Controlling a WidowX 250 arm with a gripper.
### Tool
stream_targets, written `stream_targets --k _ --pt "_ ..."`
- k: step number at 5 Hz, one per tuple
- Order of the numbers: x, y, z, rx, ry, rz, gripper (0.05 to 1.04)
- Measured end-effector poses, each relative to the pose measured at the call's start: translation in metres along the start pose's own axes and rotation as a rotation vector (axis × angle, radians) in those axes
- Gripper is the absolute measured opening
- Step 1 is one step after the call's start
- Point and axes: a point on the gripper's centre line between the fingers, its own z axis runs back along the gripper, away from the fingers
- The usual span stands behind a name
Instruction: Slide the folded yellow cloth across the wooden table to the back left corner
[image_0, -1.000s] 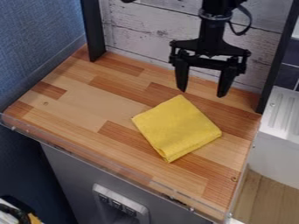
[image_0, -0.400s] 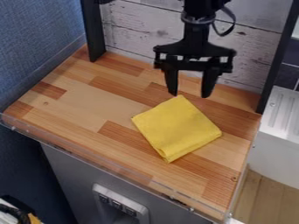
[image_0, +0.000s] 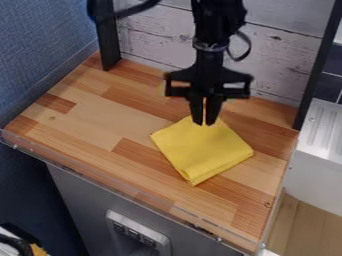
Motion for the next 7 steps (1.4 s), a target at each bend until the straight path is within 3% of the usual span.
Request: stream_targets --k 1,4,5,7 --pt "-0.005 0.004 -0.013 0.013 0.006 0.017 0.07" --pt "-0.018 0.004 -0.045 0.041 0.051 -0.002 0.063" --pt "-0.009 0.02 -0.048 0.033 0.072 -0.046 0.063" --pt "0.033 0.069 -0.05 -0.009 0.081 -0.187 0.063"
